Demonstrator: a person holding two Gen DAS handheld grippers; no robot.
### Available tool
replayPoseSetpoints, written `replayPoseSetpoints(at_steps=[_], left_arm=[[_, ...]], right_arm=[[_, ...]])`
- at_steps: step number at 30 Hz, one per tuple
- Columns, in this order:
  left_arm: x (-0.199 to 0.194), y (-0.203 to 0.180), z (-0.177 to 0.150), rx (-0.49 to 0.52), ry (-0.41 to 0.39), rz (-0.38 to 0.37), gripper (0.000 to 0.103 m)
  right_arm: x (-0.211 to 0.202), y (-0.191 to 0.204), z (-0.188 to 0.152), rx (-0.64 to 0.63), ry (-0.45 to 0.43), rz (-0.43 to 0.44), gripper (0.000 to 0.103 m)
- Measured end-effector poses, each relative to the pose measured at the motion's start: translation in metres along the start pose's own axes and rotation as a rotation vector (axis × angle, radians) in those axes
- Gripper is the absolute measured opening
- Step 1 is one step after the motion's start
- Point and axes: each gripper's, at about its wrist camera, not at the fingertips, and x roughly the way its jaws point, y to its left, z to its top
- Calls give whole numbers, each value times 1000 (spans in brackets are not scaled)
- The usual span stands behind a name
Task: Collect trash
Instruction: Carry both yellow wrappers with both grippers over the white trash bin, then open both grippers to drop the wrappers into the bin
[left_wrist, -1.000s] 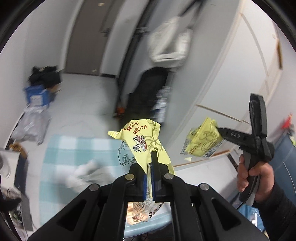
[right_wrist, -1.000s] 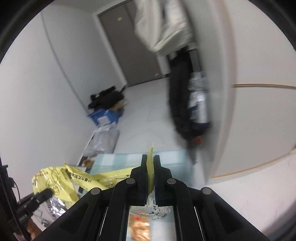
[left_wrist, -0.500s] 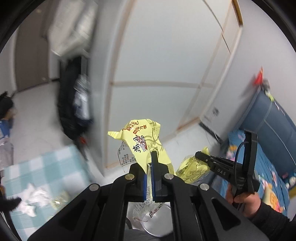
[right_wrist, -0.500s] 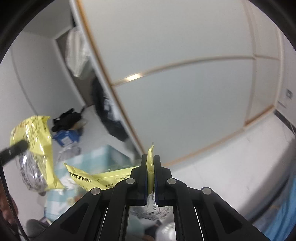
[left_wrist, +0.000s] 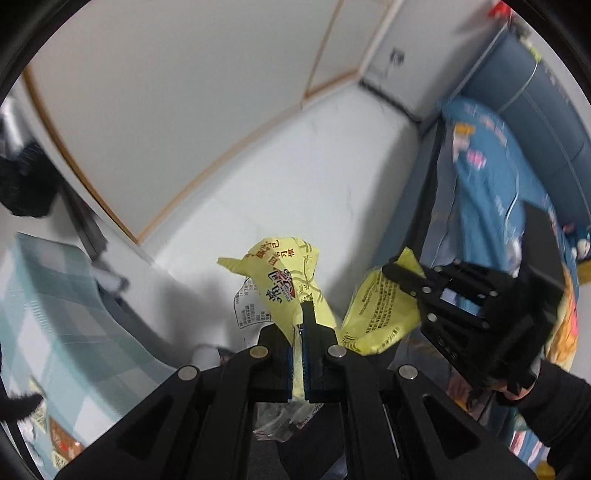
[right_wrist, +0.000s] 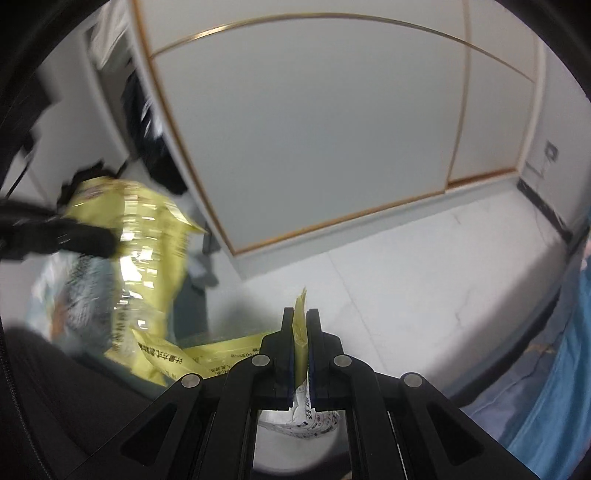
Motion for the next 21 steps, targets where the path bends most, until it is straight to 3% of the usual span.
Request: replayPoseSetpoints(at_steps=[4, 9, 15, 17, 21], left_arm=[[42, -2, 6, 2, 129, -28, 0], [93, 9, 9, -18, 277, -56, 0], [136, 19, 4, -30, 459, -112, 0], [143, 23, 4, -19, 464, -92, 0], [158, 19, 4, -31, 505, -132, 0]], right_arm=[[20, 9, -21, -89, 34, -31, 4], [49, 6, -38, -103, 120, -76, 4], [81, -5, -55, 25, 270, -54, 6], [93, -7, -55, 49, 318, -67, 6], [108, -8, -61, 62, 367, -77, 9]])
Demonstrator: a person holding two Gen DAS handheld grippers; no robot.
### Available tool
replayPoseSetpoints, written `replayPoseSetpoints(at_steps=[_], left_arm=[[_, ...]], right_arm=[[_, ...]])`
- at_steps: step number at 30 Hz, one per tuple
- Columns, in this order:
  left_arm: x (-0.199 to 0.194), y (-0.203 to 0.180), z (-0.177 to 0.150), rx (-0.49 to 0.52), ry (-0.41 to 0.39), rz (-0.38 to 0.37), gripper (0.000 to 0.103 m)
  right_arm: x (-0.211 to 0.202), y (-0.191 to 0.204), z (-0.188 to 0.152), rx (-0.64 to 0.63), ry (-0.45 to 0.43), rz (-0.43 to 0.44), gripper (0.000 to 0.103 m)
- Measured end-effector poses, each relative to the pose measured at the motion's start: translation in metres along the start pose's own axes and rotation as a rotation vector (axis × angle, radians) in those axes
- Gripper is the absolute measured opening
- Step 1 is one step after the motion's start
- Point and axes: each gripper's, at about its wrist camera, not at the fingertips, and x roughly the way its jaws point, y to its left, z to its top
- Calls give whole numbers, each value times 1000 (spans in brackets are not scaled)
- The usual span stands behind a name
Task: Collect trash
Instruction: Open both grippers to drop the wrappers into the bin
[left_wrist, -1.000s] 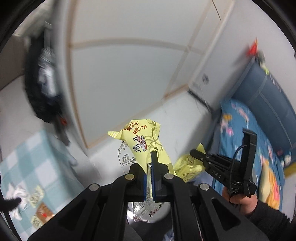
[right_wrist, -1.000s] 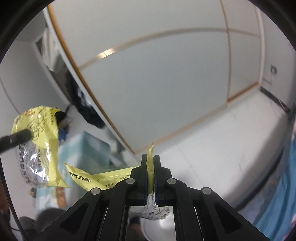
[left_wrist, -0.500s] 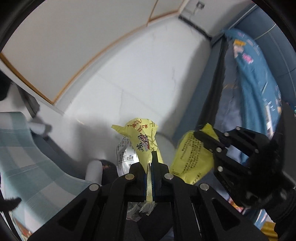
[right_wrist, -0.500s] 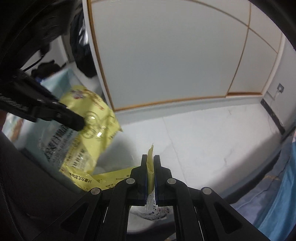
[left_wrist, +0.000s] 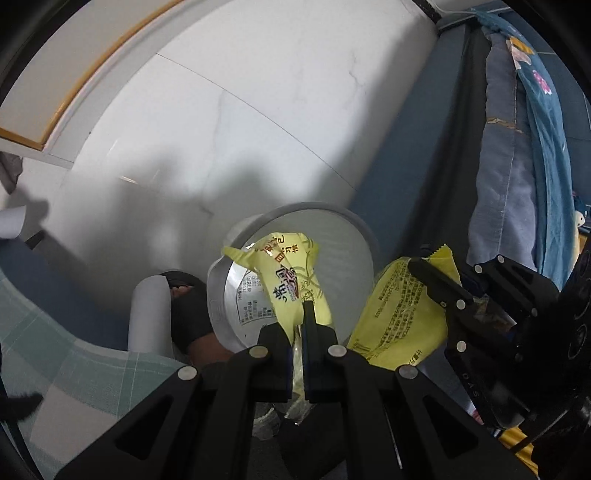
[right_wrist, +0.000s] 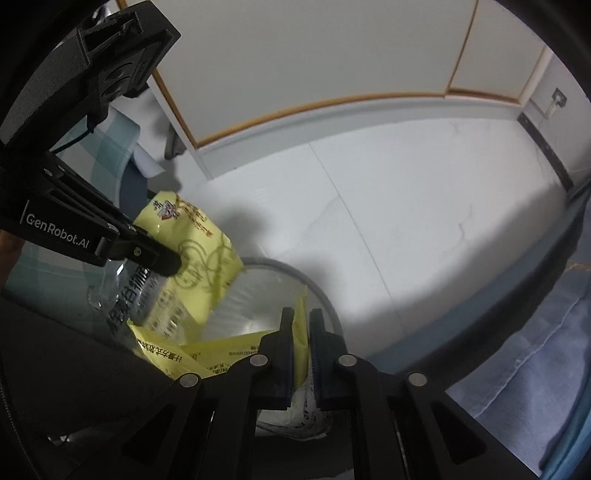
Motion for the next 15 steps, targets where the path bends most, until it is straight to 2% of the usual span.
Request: replayPoseSetpoints(at_steps=[4, 9, 10, 13, 14, 15], left_arm=[[11, 1, 0, -31, 26, -12, 0], [27, -2, -2, -37, 72, -10, 1], [28, -2, -2, -34, 79, -10, 2], [34, -4, -3, -33, 100, -28, 9], [34, -6, -3, -32, 98, -25, 12], [33, -6, -3, -33, 96, -27, 19]], right_arm=[[15, -10, -4, 76, 66, 33, 11], [22, -14, -10, 77, 103, 12, 14], [21, -12, -10, 75, 101, 12, 17], [20, -12, -10, 71, 94, 3, 29], [19, -11, -10, 72, 91, 7, 30], [19, -10, -10, 74, 92, 12, 30]])
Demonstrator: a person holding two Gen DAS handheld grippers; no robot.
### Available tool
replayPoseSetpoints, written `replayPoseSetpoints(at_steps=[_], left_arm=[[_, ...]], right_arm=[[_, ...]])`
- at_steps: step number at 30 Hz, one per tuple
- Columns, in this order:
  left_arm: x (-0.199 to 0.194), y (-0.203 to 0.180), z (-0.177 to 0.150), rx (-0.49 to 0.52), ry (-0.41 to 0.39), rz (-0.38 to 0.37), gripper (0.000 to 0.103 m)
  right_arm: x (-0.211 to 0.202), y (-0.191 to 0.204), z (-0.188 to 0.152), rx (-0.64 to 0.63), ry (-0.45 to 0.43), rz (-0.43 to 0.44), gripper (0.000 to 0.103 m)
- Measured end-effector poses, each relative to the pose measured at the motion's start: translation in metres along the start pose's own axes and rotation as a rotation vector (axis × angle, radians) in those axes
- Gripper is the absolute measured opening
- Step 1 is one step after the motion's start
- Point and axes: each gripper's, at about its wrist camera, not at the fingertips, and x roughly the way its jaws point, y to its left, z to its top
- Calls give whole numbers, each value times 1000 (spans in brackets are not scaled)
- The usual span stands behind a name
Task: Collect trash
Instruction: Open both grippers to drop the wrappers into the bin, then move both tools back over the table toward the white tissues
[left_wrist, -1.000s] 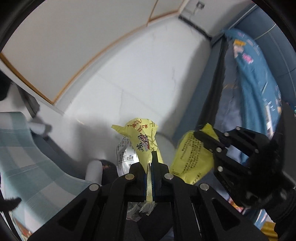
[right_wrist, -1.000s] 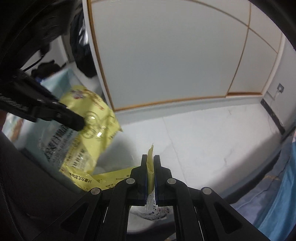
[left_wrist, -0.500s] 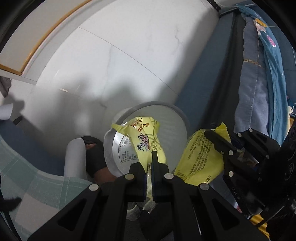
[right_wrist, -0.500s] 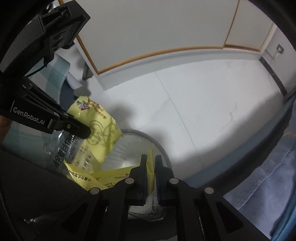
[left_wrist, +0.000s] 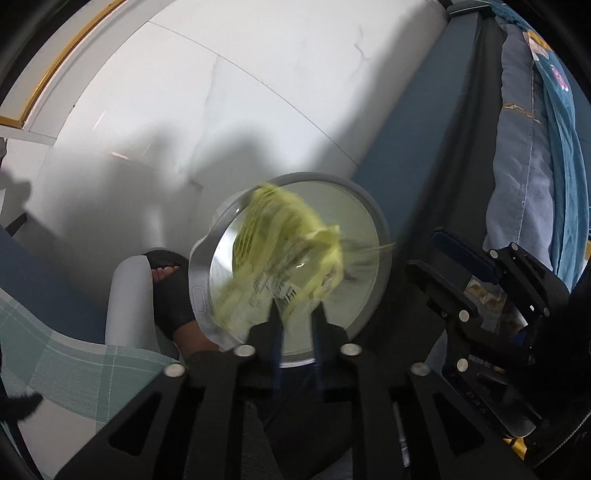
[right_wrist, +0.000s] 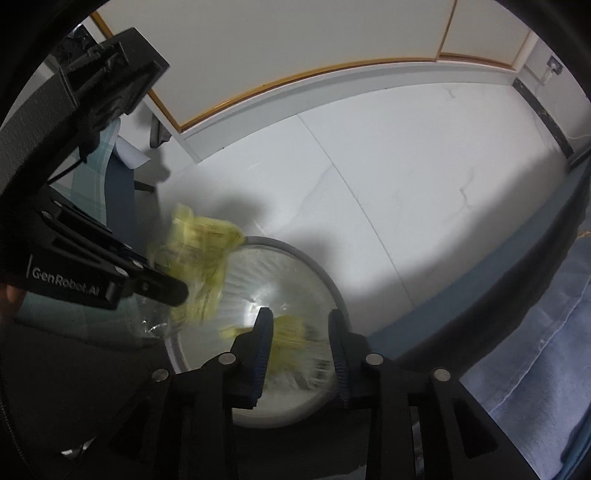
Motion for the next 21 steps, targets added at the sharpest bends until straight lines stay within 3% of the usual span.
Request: replayPoseSetpoints(at_steps=[1, 4, 10, 14, 21], left_arm=[[-1, 0, 0, -7, -4, -10, 29], [-4, 4, 0, -27, -15, -22, 44], [-26, 2, -1, -37, -72, -38, 46], [-46, -5, -3, -53, -145, -39, 59], [-99, -11, -25, -70, -310, 39, 59]], right_arm=[[-1, 0, 0, 5, 2, 2, 33], [-1, -2, -1, 19, 2, 10, 40], [-16, -6, -5, 29, -26, 15, 50], [-30, -10, -6, 43, -57, 14, 55], [-70, -12, -3, 60, -143, 15, 58]])
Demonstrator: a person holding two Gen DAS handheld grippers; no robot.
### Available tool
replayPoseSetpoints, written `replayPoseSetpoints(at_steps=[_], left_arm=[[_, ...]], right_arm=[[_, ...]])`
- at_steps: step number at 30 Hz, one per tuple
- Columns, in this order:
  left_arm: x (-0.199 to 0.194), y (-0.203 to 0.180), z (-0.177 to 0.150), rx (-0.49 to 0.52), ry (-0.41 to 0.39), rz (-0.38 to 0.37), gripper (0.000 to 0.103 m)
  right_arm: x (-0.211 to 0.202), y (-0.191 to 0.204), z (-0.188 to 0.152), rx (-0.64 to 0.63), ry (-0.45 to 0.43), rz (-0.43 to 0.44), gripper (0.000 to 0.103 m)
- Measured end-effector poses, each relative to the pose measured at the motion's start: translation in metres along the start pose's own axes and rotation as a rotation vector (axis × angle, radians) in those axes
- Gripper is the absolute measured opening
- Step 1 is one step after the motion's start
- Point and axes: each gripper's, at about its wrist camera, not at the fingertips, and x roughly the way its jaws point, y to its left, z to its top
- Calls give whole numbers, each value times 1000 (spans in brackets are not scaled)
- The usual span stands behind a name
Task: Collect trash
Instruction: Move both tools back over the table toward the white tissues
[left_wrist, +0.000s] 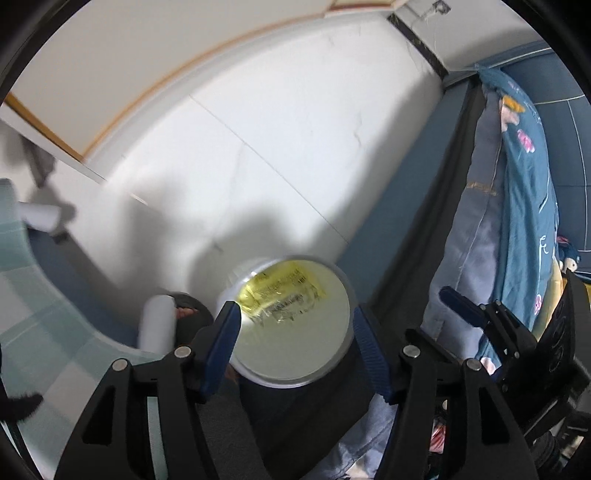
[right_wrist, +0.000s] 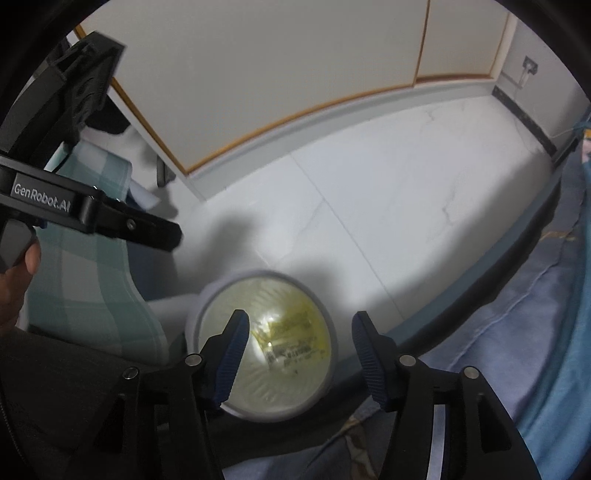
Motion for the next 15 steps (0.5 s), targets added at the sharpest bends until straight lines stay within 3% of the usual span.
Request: replayPoseSetpoints(at_steps=[9, 13, 15], left_arm=[[-117, 4, -39, -19, -343, 203, 59], [-172, 26, -69, -179, -526, 321, 59], [-190, 36, -84, -246, -593, 332, 59]], right_arm=[[-76, 21, 21, 2, -209, 51, 63], [-110, 45, 34, -34, -312, 87, 69], [-131, 63, 39, -59, -373, 106, 72]])
